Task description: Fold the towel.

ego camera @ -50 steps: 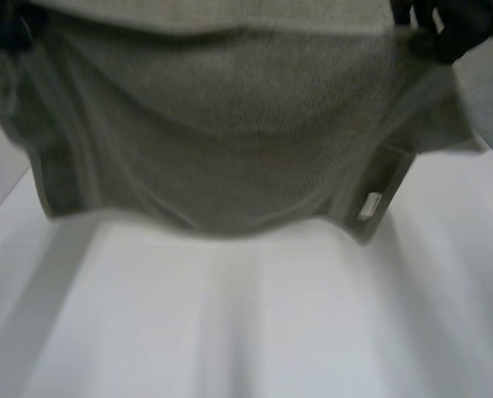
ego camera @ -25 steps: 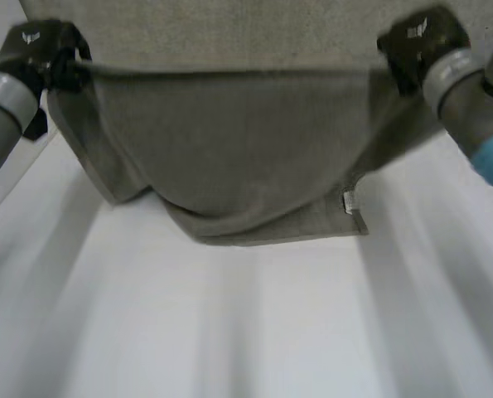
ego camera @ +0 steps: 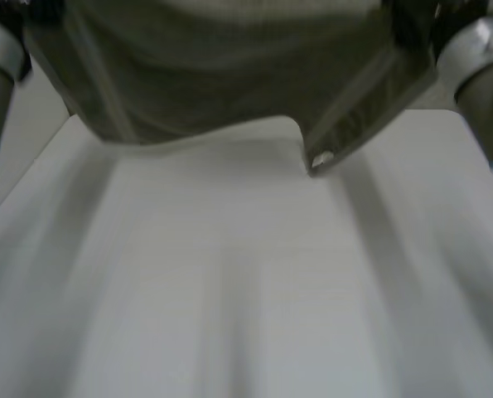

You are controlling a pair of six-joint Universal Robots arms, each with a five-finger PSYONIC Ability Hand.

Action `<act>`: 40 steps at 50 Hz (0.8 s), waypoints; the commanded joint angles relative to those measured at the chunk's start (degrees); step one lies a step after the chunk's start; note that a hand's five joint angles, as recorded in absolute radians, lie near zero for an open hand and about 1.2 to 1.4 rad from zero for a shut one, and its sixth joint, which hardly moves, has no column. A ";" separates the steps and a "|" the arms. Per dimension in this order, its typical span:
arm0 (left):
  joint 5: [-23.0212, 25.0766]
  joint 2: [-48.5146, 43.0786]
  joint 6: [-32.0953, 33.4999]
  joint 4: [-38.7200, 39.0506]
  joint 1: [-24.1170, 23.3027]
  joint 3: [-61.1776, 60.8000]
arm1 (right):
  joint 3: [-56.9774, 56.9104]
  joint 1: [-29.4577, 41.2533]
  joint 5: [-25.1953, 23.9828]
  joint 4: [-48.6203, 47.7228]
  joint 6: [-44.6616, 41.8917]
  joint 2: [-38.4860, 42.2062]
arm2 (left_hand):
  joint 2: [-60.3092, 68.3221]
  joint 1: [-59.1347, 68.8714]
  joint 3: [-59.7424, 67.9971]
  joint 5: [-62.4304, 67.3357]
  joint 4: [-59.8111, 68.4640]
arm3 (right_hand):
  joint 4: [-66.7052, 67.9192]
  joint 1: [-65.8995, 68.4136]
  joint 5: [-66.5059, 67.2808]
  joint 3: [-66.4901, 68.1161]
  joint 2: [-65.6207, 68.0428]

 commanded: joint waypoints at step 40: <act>13.94 2.01 13.53 21.44 7.81 -45.04 | 37.85 -2.43 0.90 -0.39 -1.69 3.32 | 2.53 5.63 2.41 3.12 1.80 | -9.93 -9.29 -11.66 -9.46 -9.60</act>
